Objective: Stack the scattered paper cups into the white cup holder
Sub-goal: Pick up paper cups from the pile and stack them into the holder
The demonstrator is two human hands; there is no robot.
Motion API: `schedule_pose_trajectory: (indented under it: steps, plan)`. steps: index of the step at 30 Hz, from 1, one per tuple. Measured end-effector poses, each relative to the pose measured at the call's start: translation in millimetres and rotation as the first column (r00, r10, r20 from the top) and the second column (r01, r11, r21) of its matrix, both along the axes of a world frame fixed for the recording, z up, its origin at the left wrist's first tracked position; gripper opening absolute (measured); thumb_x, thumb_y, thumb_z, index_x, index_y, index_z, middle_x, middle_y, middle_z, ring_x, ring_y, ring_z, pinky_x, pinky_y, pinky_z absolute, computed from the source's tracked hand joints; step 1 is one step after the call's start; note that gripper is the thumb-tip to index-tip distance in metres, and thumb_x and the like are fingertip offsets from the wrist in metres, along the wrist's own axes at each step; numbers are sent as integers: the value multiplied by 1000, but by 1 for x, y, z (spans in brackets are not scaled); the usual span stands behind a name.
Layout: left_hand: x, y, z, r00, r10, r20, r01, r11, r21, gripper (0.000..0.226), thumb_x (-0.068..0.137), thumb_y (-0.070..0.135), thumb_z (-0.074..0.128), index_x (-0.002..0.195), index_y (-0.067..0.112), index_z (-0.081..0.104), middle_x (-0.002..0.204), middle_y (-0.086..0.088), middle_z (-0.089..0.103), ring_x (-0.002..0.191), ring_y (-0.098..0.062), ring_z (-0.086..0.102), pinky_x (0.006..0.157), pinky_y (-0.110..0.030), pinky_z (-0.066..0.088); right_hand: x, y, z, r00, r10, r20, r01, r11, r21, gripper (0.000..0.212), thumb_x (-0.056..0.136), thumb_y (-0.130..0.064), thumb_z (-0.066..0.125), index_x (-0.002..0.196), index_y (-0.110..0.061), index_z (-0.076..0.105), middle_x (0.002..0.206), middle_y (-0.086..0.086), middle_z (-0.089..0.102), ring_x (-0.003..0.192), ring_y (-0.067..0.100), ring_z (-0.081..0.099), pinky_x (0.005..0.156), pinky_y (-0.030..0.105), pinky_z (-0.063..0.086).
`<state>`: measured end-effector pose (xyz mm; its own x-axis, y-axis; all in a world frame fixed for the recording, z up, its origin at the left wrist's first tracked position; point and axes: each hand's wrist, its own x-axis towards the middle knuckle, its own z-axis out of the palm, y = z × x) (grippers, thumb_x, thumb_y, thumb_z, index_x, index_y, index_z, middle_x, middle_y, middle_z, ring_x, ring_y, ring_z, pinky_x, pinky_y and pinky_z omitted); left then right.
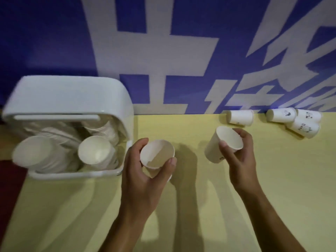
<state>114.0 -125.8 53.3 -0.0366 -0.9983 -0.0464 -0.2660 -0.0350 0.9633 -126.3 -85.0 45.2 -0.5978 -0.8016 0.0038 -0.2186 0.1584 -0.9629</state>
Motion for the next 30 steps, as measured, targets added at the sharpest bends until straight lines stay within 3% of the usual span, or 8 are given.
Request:
schedule_pose_trajectory:
  steps: [5, 8, 12, 14, 18, 22, 26, 30]
  plan:
    - [96, -4, 14, 999, 35, -12, -35, 999, -24, 71, 63, 59, 82, 128, 42, 58, 124, 12, 68, 112, -14, 67, 90, -39, 58, 119, -11, 13, 983, 183, -19, -183, 983, 3, 61, 76, -41, 77, 131, -31, 54, 126, -11, 60, 113, 16, 61, 94, 53, 55]
    - [136, -11, 21, 998, 64, -4, -64, 997, -42, 72, 59, 58, 82, 125, 42, 61, 118, 20, 69, 108, -5, 67, 82, -19, 55, 168, -14, 21, 972, 236, -12, -236, 972, 0, 68, 70, -48, 80, 132, -35, 56, 132, -15, 61, 118, 12, 61, 99, 45, 54]
    - [164, -22, 26, 995, 102, -7, -102, 993, -63, 74, 58, 55, 82, 127, 35, 63, 116, 24, 68, 109, -3, 65, 81, -11, 50, 201, -23, 30, 955, 298, -1, -297, 954, 27, 59, 69, -38, 89, 121, -39, 61, 124, -16, 67, 113, 10, 65, 91, 28, 52]
    - [169, -28, 25, 991, 131, -9, -131, 989, -69, 83, 56, 59, 82, 133, 36, 60, 116, 29, 66, 110, -1, 64, 81, -7, 48, 207, -28, 31, 953, 302, -7, -302, 953, 38, 59, 66, -42, 91, 117, -41, 62, 122, -16, 68, 112, 10, 66, 89, 27, 52]
    - [168, -36, 32, 989, 143, -19, -145, 984, -108, 80, 58, 58, 83, 132, 37, 61, 119, 27, 67, 111, -5, 67, 83, -10, 50, 207, -34, 31, 955, 298, -6, -297, 954, 39, 63, 63, -54, 87, 119, -38, 64, 121, -13, 70, 111, 13, 67, 90, 37, 55]
    - [164, -43, 44, 988, 153, -16, -153, 969, -196, 72, 61, 55, 84, 128, 40, 61, 122, 20, 68, 117, -13, 67, 91, -24, 54, 205, -35, 36, 950, 312, -19, -311, 949, 48, 64, 64, -55, 86, 121, -37, 65, 122, -14, 70, 113, 13, 67, 91, 36, 55]
    - [158, -55, 52, 988, 111, 103, -82, 964, -251, 68, 68, 49, 86, 129, 37, 57, 118, 27, 65, 112, 4, 62, 86, -6, 45, 203, -33, 40, 944, 328, -14, -327, 943, 63, 64, 64, -54, 85, 122, -35, 65, 122, -13, 70, 113, 13, 66, 92, 36, 55]
    - [153, -64, 35, 994, 55, 94, -34, 977, -211, 73, 78, 44, 85, 142, 24, 57, 131, 8, 66, 122, -16, 63, 98, -37, 55, 203, -33, 41, 945, 328, -4, -327, 944, 53, 64, 64, -53, 86, 121, -35, 65, 122, -13, 70, 113, 13, 66, 91, 32, 53]
